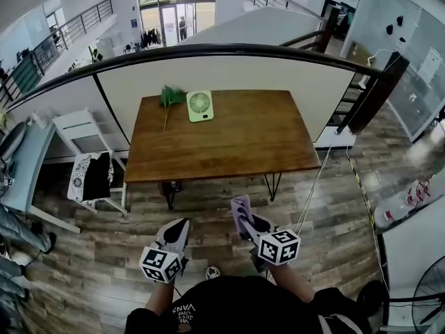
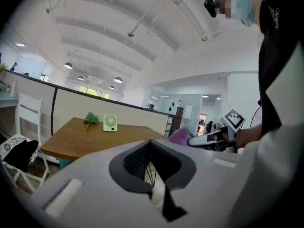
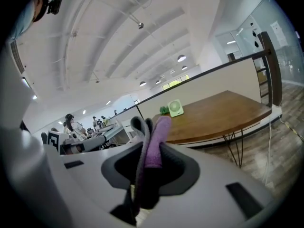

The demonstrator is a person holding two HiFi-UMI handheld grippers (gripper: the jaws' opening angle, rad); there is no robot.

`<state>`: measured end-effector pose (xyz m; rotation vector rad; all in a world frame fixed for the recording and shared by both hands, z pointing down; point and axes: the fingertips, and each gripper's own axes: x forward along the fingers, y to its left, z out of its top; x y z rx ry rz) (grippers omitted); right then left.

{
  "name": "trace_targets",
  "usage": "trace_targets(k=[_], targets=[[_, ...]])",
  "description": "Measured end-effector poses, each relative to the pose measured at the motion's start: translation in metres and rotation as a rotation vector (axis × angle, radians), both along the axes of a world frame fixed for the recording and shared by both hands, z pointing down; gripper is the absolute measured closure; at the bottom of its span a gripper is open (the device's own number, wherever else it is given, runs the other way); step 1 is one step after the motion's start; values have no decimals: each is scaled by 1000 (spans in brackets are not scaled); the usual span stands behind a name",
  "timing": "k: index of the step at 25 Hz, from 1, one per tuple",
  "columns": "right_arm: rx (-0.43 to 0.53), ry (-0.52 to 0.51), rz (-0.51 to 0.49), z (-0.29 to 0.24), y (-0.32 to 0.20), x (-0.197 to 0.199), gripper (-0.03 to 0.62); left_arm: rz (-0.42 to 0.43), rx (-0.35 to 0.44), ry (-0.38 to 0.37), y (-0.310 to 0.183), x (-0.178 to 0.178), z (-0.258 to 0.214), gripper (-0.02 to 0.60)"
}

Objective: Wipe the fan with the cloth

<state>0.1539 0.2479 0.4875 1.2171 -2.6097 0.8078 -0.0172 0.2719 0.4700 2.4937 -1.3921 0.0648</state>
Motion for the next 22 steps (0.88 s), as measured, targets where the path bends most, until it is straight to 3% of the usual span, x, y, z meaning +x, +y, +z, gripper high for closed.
trace_targets(k=[8, 22], targets=[[-21, 8, 7, 9, -39, -13, 499, -8, -25, 25, -42, -16, 13, 569], [-36, 53, -109, 14, -183, -23, 499, -103, -25, 40, -175, -18, 13, 569]])
